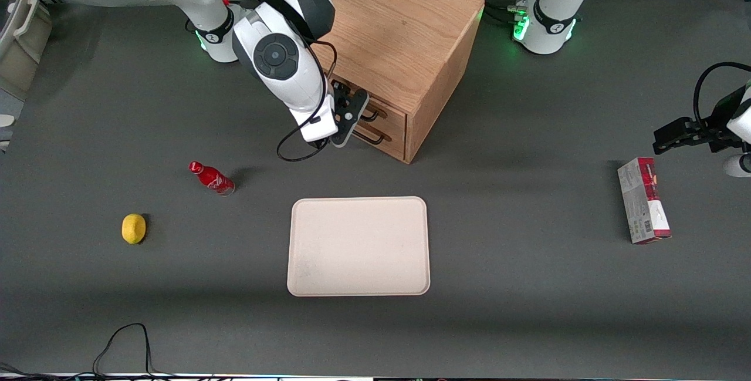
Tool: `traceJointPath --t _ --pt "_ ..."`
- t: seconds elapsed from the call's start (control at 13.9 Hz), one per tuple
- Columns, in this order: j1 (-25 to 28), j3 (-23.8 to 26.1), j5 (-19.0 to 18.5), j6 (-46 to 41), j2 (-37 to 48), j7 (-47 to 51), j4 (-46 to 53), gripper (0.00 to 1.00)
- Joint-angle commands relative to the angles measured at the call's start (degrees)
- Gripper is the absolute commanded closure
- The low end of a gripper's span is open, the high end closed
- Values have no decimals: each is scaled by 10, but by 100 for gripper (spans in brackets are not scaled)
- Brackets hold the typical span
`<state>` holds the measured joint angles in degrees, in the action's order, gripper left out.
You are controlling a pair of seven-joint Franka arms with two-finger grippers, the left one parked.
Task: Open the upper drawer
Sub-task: 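Pull the upper drawer outward by its handle with the right gripper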
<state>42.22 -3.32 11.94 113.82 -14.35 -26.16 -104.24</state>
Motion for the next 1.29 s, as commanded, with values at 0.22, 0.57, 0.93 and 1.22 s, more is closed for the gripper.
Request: traceJointPath --t 0.22,0.57,0.93,1.22 --pt "-16 -18 4 5 -11 -18 27 0" --pt "-33 -20 2 4 -37 -22 59 0" --pt "-62 -20 0 1 -60 -45 83 0" --pt "-74 -21 -10 -4 -82 -45 113 0"
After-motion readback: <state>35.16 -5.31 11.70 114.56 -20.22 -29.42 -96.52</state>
